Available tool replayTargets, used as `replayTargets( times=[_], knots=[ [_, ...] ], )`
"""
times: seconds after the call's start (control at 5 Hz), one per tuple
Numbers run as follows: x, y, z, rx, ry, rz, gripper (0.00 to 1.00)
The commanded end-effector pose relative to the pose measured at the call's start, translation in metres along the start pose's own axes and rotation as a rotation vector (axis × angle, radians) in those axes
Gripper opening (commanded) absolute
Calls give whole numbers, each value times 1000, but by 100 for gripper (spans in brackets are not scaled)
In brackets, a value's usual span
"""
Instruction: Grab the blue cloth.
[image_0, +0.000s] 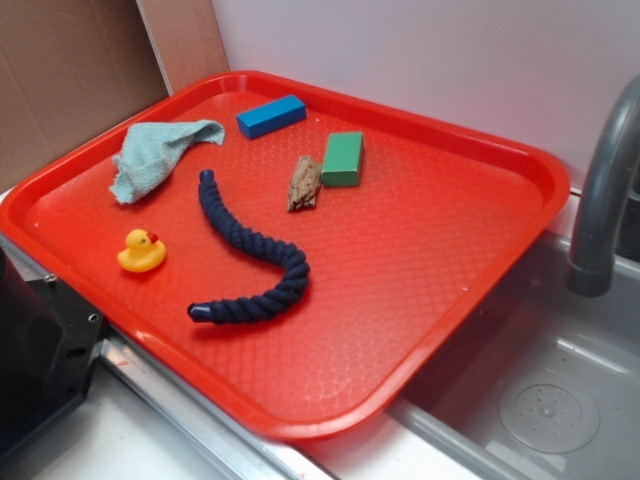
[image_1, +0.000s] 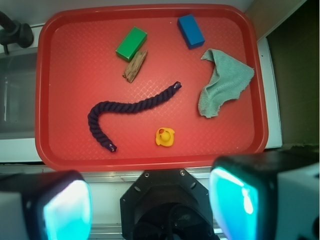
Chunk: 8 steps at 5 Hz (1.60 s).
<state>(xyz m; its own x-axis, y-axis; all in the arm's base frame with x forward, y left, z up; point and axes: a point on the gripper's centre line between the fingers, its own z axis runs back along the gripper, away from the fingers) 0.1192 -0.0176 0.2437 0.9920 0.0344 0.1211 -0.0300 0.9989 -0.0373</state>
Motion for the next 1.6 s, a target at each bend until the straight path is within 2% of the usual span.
replayTargets(
  times=[0.0, 0.2, 0.4, 0.6, 0.8, 1.0, 1.4],
  knots=[
    [0, 0, 0, 0, 0, 0, 100],
    [37, 51, -53, 113, 61, 237, 100],
    [47, 109, -103, 67, 12, 491, 100],
    [45, 147, -152, 80, -41, 739, 100],
    [34, 176, -190, 122, -37, 878, 100],
    [42, 171, -219, 94, -23, 828, 100],
    [66, 126, -238, 95, 7, 711, 100]
  ],
)
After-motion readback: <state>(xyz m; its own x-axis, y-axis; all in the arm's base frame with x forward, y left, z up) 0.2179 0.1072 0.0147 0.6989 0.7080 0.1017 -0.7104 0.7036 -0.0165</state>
